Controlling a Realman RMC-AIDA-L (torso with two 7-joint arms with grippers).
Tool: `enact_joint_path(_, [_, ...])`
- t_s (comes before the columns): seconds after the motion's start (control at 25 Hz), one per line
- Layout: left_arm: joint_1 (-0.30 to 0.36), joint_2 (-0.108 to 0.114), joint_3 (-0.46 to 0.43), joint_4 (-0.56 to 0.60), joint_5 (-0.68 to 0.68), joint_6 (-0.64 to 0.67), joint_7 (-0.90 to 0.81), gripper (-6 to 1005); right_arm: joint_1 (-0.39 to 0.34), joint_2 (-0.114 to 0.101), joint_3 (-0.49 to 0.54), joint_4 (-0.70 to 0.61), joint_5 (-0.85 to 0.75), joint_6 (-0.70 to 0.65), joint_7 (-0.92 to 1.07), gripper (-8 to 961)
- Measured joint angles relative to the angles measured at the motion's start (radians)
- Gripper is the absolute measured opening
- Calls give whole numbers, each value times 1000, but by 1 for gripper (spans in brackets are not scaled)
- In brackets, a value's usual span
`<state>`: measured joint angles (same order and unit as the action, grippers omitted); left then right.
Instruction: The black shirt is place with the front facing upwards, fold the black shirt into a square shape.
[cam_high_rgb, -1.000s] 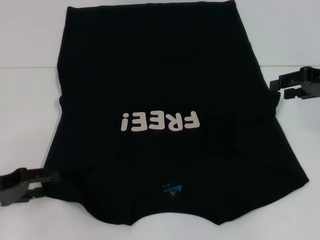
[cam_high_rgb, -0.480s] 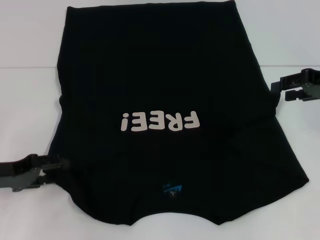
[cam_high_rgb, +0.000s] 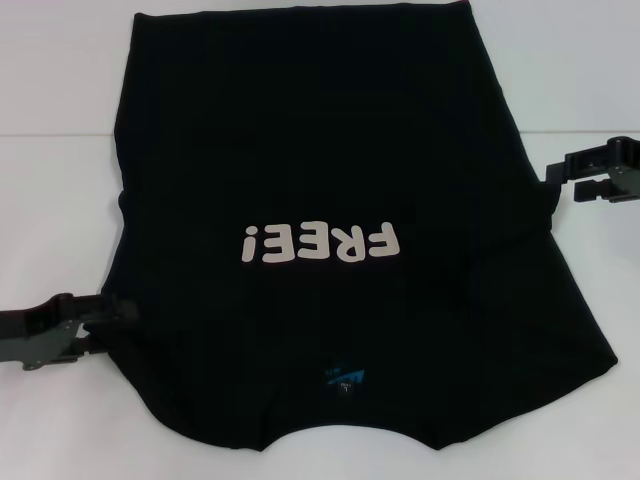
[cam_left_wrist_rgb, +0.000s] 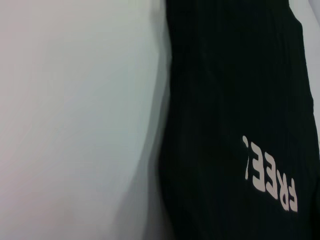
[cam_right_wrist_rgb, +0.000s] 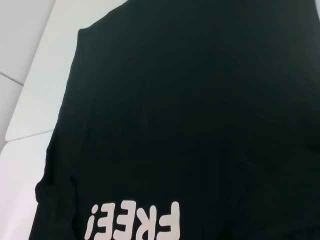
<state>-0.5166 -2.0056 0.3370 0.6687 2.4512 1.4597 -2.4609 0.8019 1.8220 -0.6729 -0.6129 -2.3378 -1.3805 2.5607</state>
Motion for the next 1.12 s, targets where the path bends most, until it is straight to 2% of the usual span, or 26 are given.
enact_joint_path(0.48, [-20,0,18,-8,10,-32,-30,592,-2,-5,6,-1,0,0,2,614])
enact_joint_path(0.92, [-18,5,18,-9,12,-40,-31,337,-16,-10,4,-5,-5,-22,-2,614])
enact_joint_path(1.12, [-17,6,15,-9,10,-37,-17,132,-28,-14,0,-7,-7,-38,-3,614])
